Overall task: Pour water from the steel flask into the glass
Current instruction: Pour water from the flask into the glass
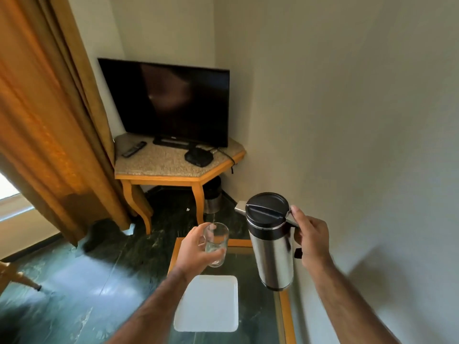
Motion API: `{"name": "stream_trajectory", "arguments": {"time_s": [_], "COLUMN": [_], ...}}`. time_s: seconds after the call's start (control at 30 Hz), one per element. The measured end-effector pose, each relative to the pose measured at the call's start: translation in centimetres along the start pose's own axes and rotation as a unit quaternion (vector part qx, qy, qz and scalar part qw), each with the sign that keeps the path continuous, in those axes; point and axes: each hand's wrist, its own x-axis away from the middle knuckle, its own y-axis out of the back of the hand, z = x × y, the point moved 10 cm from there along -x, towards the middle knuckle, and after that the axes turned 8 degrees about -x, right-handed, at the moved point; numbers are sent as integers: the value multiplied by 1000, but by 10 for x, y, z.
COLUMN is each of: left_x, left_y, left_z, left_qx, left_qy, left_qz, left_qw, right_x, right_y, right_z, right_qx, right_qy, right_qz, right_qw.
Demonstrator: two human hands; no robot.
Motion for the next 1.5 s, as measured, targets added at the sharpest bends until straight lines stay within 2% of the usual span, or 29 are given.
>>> {"name": "stream_trajectory", "arguments": {"time_s": [0.37,0.57,0.9,1.17,1.5], "left_x": [26,32,32,33,34], "left_y": [56,78,82,91,93], "left_z": [-64,-88,-114,-126,-132], "left_qx": [56,60,45,58,60], "left_qy": [-12,-21,-31,-37,-39], "left_qz": [-5,-22,-15,-19,-9], "left_qw": [998,998,998,997,997], "right_x": [12,17,10,8,13], "right_y": [-69,-85,-100,-126,-144], "right_z": [143,188,215,233,240], "right_qx": [126,173,200,268,344], "right_qy": [101,129,129,131,112], "right_qz": [77,116,166,215,233], "right_qw": [984,970,957,930,903]}}
